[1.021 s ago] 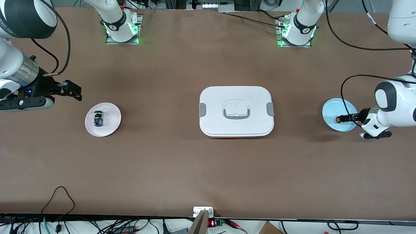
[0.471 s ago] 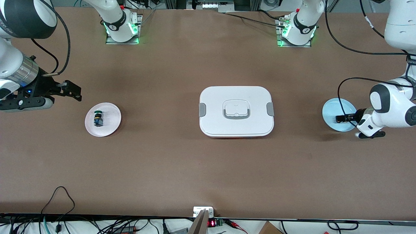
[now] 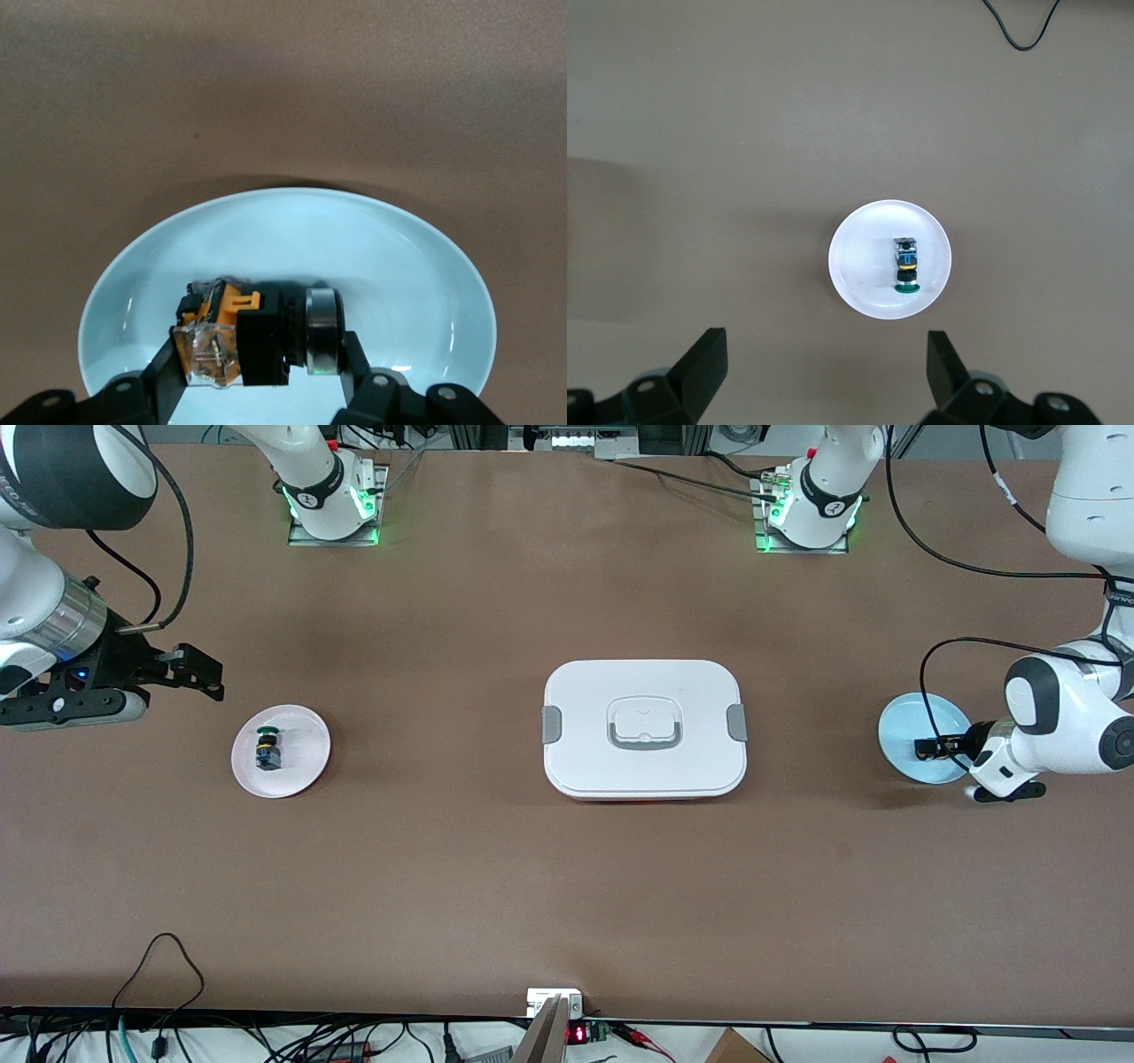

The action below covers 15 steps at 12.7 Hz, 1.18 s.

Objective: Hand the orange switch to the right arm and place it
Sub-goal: 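Close the left gripper on the orange switch, then carry the orange switch toward the box while the right gripper approaches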

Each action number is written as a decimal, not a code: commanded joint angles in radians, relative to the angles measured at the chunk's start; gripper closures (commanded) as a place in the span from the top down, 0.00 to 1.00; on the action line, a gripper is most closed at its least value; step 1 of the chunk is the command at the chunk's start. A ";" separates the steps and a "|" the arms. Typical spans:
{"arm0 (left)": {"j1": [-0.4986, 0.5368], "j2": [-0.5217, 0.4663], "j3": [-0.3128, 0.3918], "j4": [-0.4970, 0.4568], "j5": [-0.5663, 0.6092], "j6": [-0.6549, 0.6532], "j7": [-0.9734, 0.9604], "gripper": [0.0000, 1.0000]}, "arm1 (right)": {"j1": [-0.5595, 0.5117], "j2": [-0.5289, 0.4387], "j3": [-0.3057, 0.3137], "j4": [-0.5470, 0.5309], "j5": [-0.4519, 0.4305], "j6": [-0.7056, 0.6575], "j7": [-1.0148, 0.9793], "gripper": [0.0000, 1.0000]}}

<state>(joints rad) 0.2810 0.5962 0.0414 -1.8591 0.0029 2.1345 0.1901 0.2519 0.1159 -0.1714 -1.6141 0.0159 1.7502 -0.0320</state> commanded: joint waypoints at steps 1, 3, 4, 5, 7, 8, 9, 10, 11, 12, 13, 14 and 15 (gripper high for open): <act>0.010 -0.010 -0.015 0.009 0.008 -0.007 0.014 0.44 | 0.001 -0.015 0.007 0.005 0.012 -0.011 -0.005 1.00; 0.001 -0.053 -0.018 0.043 0.009 -0.078 0.015 0.43 | 0.016 -0.028 0.009 0.008 0.012 -0.040 -0.025 1.00; 0.001 -0.058 -0.023 0.079 0.009 -0.141 0.025 0.42 | 0.024 -0.027 0.009 0.019 0.013 -0.043 -0.032 1.00; 0.001 -0.065 -0.049 0.122 0.006 -0.209 0.047 0.41 | 0.035 -0.027 0.009 0.020 0.019 -0.050 -0.035 1.00; 0.010 -0.076 -0.080 0.203 -0.015 -0.331 0.058 0.40 | 0.049 -0.025 0.007 0.020 0.125 -0.074 -0.034 1.00; 0.010 -0.076 -0.084 0.249 -0.067 -0.396 0.089 0.40 | 0.050 -0.021 0.007 0.019 0.172 -0.075 -0.034 1.00; 0.009 -0.075 -0.084 0.294 -0.122 -0.468 0.126 0.40 | 0.049 -0.015 0.007 0.016 0.240 -0.074 -0.034 1.00; 0.007 -0.075 -0.084 0.325 -0.186 -0.528 0.138 0.40 | 0.049 0.001 0.007 0.017 0.324 -0.074 -0.034 1.00; 0.009 -0.075 -0.084 0.337 -0.252 -0.566 0.140 0.40 | 0.049 0.016 0.007 0.017 0.413 -0.074 -0.034 1.00; 0.012 -0.076 -0.086 0.343 -0.324 -0.606 0.143 0.40 | 0.047 0.036 0.007 0.017 0.511 -0.074 -0.034 1.00; 0.010 -0.076 -0.086 0.350 -0.410 -0.646 0.143 0.40 | 0.049 0.050 0.007 0.019 0.604 -0.074 -0.028 1.00; 0.009 -0.076 -0.086 0.365 -0.493 -0.686 0.144 0.40 | 0.050 0.062 0.007 0.017 0.692 -0.074 -0.025 1.00; 0.004 -0.076 -0.086 0.371 -0.562 -0.714 0.143 0.40 | 0.052 0.088 0.009 0.019 0.795 -0.074 -0.023 1.00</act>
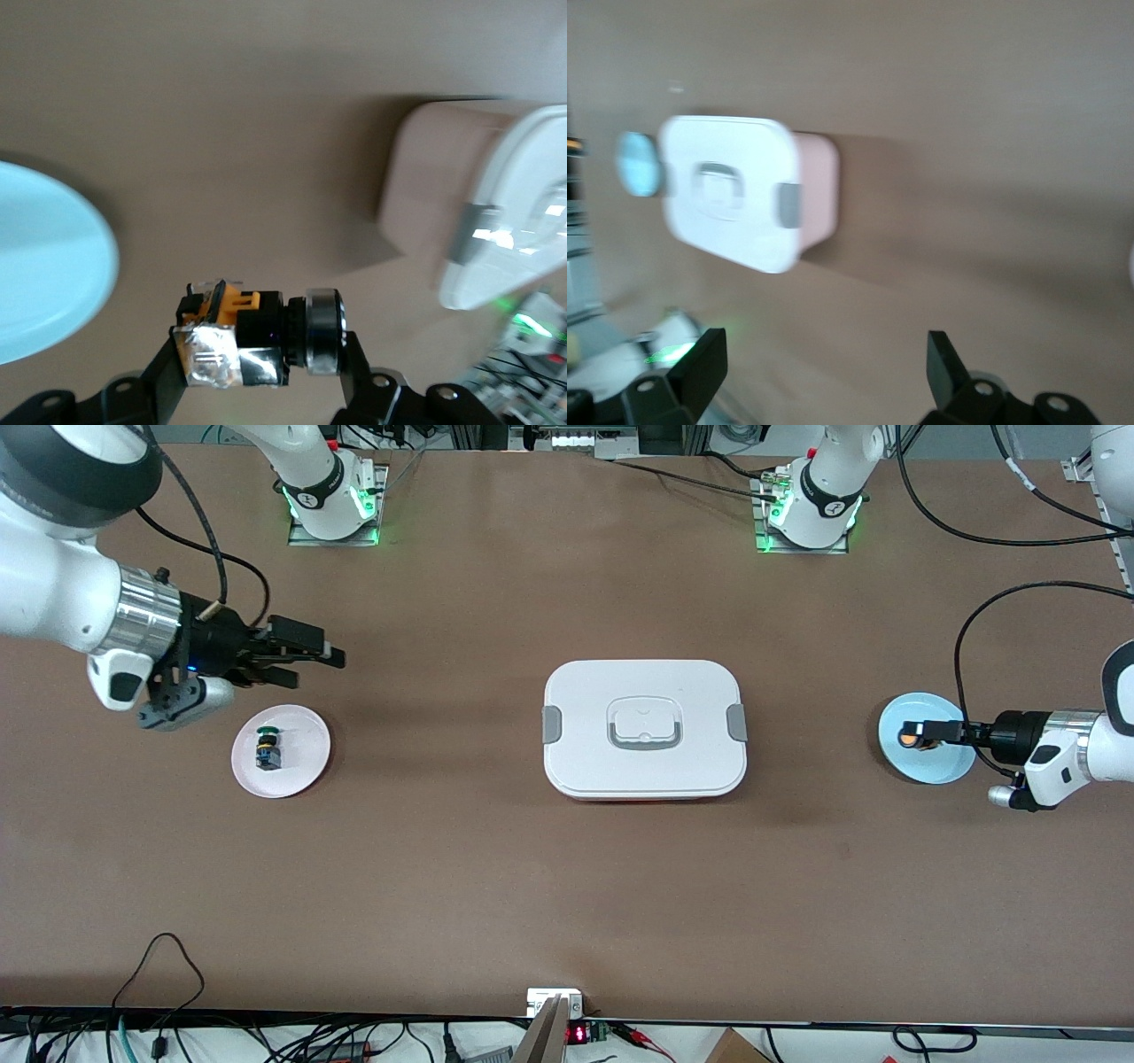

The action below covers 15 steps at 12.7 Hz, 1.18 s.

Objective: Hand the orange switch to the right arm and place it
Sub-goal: 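Carry the orange switch toward the box while the right gripper approaches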

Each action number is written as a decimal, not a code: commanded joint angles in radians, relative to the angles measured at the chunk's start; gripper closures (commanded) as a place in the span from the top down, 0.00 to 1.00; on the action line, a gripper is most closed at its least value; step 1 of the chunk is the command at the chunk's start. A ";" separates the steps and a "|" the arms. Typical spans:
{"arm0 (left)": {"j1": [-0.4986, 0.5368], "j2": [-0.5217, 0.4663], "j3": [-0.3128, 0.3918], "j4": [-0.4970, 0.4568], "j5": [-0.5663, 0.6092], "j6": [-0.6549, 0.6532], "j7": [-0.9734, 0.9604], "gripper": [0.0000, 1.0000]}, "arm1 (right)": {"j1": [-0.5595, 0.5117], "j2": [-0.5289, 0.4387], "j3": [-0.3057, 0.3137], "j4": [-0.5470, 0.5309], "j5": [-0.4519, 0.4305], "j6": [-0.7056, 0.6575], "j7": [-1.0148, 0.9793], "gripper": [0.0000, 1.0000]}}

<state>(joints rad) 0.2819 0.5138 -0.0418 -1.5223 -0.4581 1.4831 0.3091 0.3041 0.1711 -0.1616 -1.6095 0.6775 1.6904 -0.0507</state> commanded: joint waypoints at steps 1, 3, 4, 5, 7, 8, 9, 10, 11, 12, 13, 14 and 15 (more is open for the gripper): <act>-0.004 0.006 -0.013 0.036 -0.159 -0.073 0.024 0.38 | 0.001 0.048 -0.001 0.014 0.245 -0.014 0.002 1.00; 0.008 0.012 -0.077 0.034 -0.224 -0.076 0.057 0.38 | 0.029 0.088 -0.001 0.014 0.431 0.001 0.000 1.00; 0.007 0.012 -0.108 0.034 -0.259 -0.075 0.099 0.38 | 0.035 0.108 -0.001 0.014 0.514 0.006 0.000 1.00; 0.002 0.015 -0.133 0.033 -0.314 -0.072 0.126 0.38 | 0.047 0.131 -0.003 0.014 0.621 0.012 -0.004 1.00; -0.015 0.041 -0.171 0.033 -0.458 -0.067 0.175 0.38 | 0.085 0.163 -0.001 0.014 0.744 0.066 -0.005 1.00; -0.019 0.058 -0.202 0.033 -0.518 -0.060 0.212 0.37 | 0.120 0.172 -0.001 0.014 0.773 0.099 0.000 1.00; -0.036 0.086 -0.228 0.033 -0.581 -0.043 0.267 0.36 | 0.141 0.176 -0.001 0.011 0.822 0.133 0.002 1.00; -0.061 0.110 -0.231 0.033 -0.649 -0.020 0.336 0.36 | 0.163 0.191 -0.001 0.011 0.885 0.155 0.002 1.00; -0.096 0.130 -0.231 0.031 -0.706 0.002 0.413 0.37 | 0.174 0.203 -0.001 0.011 0.939 0.172 0.002 1.00; -0.124 0.158 -0.231 0.031 -0.756 0.023 0.488 0.37 | 0.193 0.211 -0.001 0.011 0.977 0.193 0.002 1.00; -0.154 0.173 -0.231 0.031 -0.805 0.048 0.564 0.37 | 0.205 0.217 -0.001 0.011 1.004 0.215 0.005 1.00; -0.186 0.183 -0.231 0.031 -0.862 0.077 0.647 0.37 | 0.214 0.217 -0.001 0.008 1.016 0.228 0.005 1.00; -0.219 0.189 -0.231 0.031 -0.908 0.112 0.698 0.37 | 0.219 0.217 -0.001 0.006 1.018 0.235 0.006 1.00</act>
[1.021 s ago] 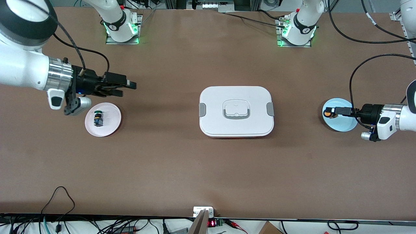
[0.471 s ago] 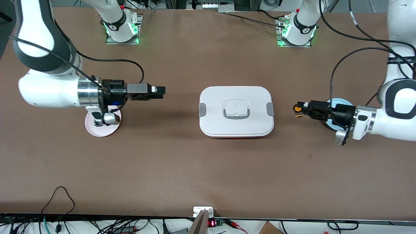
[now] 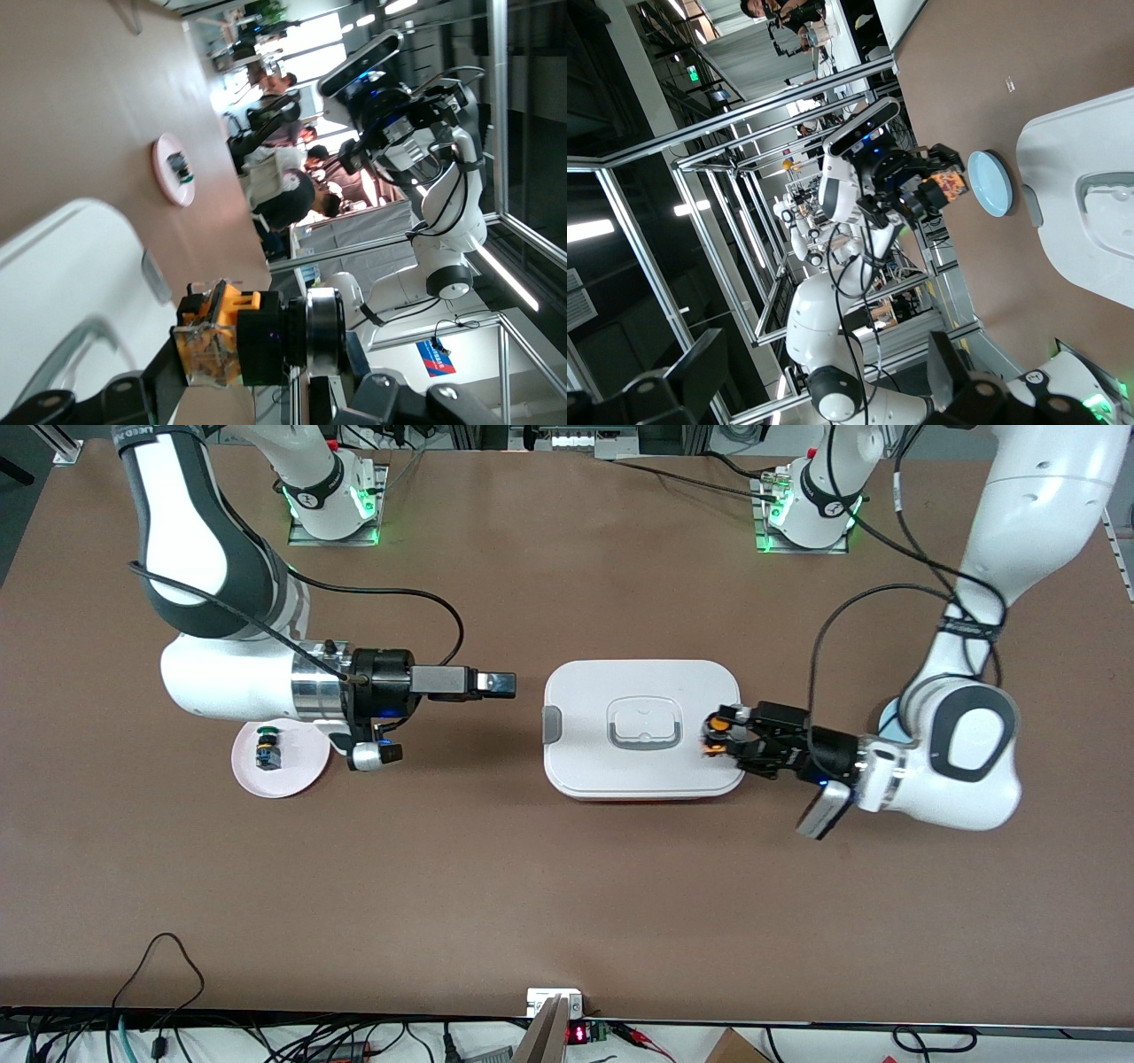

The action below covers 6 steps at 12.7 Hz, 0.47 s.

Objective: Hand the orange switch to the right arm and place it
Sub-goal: 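Carry the orange switch toward the box while the right gripper approaches, then grasp the orange switch with the right gripper from the left gripper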

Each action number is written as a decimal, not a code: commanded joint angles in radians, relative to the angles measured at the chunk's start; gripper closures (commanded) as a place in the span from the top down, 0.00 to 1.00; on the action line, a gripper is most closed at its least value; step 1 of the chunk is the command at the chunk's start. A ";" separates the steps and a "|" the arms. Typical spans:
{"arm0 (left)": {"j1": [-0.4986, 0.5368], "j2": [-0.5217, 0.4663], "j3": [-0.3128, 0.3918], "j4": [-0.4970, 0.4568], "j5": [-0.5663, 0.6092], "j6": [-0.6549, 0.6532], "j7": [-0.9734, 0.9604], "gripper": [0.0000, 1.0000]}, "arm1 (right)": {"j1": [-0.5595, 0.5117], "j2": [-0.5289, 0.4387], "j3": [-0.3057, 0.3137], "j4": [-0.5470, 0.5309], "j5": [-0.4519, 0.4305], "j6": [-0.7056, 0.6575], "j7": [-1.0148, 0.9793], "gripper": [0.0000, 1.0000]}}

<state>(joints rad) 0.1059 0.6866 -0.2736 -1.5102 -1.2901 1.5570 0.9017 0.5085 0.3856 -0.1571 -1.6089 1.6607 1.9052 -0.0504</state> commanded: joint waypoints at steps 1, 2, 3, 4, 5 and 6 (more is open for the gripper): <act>-0.073 0.024 0.001 0.019 -0.122 0.070 0.141 0.37 | 0.016 0.007 -0.006 0.007 0.036 0.024 0.013 1.00; -0.104 0.037 0.001 0.021 -0.148 0.113 0.207 0.37 | 0.021 0.010 -0.006 0.007 0.036 0.037 0.029 1.00; -0.145 0.042 0.001 0.022 -0.193 0.173 0.318 0.36 | 0.030 0.012 -0.006 0.004 0.036 0.055 0.049 1.00; -0.182 0.042 0.002 0.021 -0.260 0.225 0.427 0.36 | 0.035 0.016 -0.006 0.003 0.034 0.087 0.096 1.00; -0.222 0.042 0.002 0.015 -0.325 0.256 0.495 0.35 | 0.033 0.016 -0.007 -0.002 0.031 0.106 0.133 1.00; -0.245 0.042 0.002 0.015 -0.365 0.271 0.508 0.35 | 0.028 0.016 -0.012 -0.008 0.019 0.116 0.162 1.00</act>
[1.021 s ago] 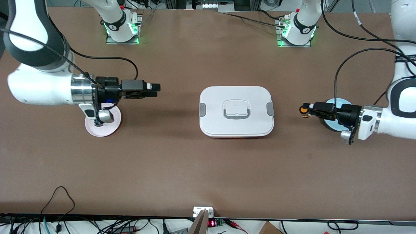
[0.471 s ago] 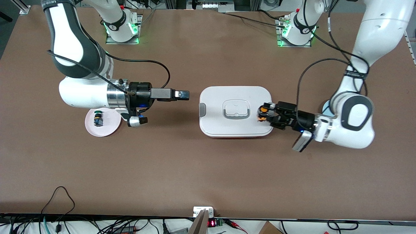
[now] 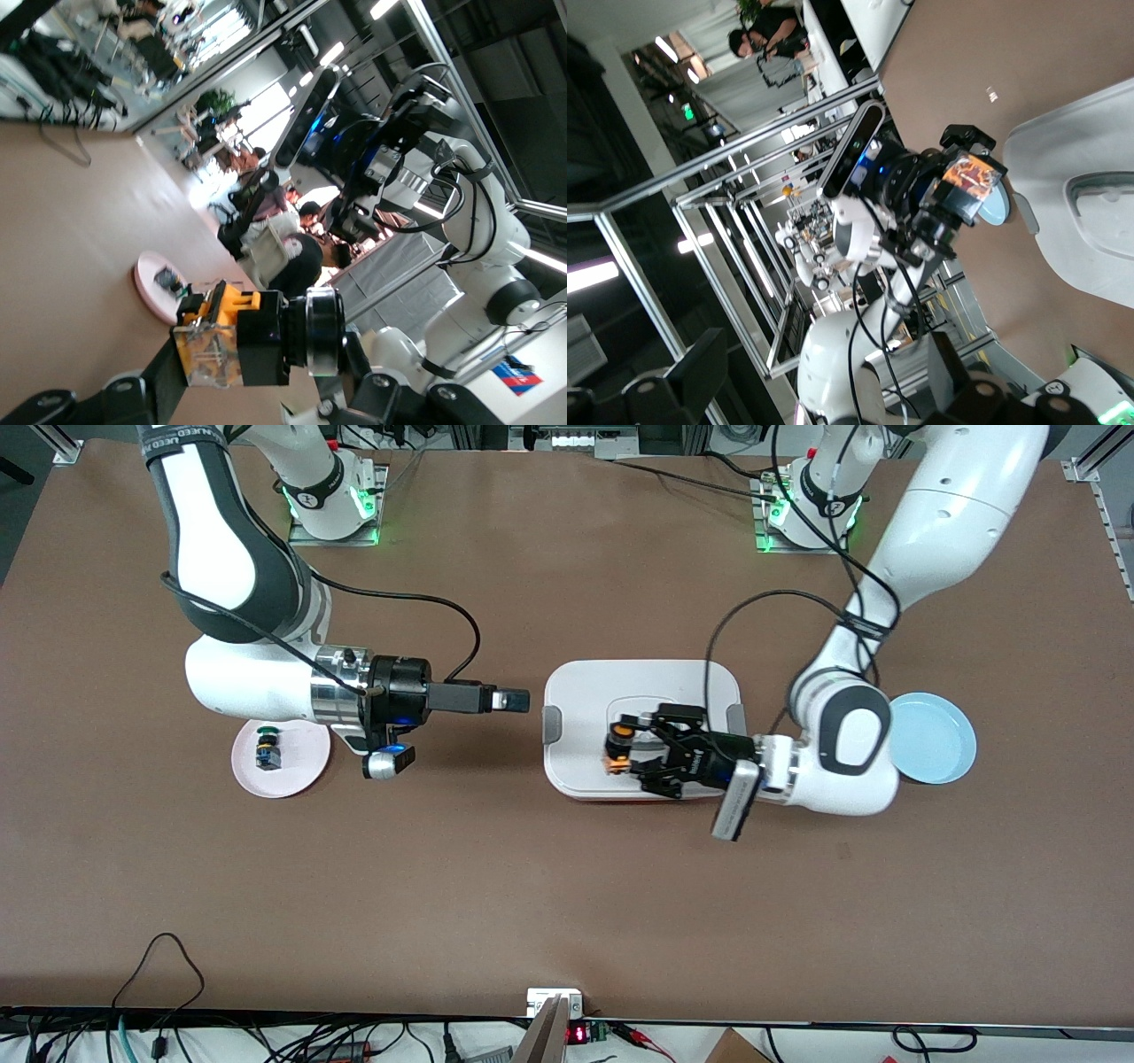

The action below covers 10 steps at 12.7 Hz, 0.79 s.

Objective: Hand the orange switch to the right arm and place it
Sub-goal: 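Grasp the orange switch with the right gripper from the left gripper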

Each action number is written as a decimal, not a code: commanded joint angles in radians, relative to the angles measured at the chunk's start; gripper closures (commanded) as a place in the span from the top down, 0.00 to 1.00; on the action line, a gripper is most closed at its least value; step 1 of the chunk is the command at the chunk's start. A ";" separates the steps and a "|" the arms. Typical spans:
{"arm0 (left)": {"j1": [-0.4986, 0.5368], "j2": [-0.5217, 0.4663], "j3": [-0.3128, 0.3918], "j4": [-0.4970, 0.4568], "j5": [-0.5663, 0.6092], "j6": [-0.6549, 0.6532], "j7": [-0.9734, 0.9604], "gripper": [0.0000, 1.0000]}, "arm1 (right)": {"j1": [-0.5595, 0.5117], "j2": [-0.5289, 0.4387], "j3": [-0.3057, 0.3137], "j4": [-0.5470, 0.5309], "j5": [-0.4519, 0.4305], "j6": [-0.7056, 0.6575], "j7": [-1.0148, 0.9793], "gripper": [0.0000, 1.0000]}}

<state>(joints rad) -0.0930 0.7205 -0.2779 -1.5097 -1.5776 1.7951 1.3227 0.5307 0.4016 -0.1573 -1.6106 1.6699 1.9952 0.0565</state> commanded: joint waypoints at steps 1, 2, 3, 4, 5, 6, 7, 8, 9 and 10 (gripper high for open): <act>-0.050 0.008 0.006 0.017 -0.088 0.047 0.089 0.35 | 0.002 -0.007 -0.016 -0.015 -0.015 0.045 0.087 1.00; -0.050 0.008 0.006 0.017 -0.088 0.047 0.093 0.35 | -0.004 -0.007 -0.021 -0.006 -0.077 0.059 0.136 1.00; -0.053 0.007 0.005 0.017 -0.088 0.049 0.098 0.35 | -0.006 -0.006 -0.021 0.003 -0.117 0.060 0.170 1.00; -0.069 0.007 0.005 0.017 -0.091 0.049 0.098 0.35 | -0.012 -0.004 -0.024 0.006 -0.136 0.060 0.168 1.00; -0.079 0.008 0.005 0.016 -0.113 0.049 0.099 0.35 | -0.024 -0.003 -0.024 0.006 -0.156 0.056 0.160 1.00; -0.083 0.008 0.005 0.014 -0.128 0.049 0.101 0.35 | -0.035 -0.003 -0.024 0.006 -0.170 0.053 0.160 1.00; -0.089 0.008 0.005 0.013 -0.131 0.049 0.124 0.35 | -0.032 -0.001 -0.024 0.006 -0.171 0.053 0.161 1.00; -0.090 0.007 0.005 0.008 -0.131 0.049 0.159 0.34 | -0.025 0.003 -0.022 0.006 -0.173 0.062 0.163 1.00; -0.091 0.008 0.005 0.008 -0.137 0.049 0.176 0.34 | -0.014 0.028 -0.021 0.009 -0.182 0.069 0.167 1.00; -0.099 0.008 0.005 0.005 -0.160 0.049 0.181 0.34 | -0.003 0.035 -0.021 0.020 -0.203 0.080 0.172 1.00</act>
<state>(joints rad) -0.1771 0.7238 -0.2778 -1.5083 -1.6830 1.8448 1.4501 0.5081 0.4118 -0.1825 -1.6140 1.5004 2.0501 0.2006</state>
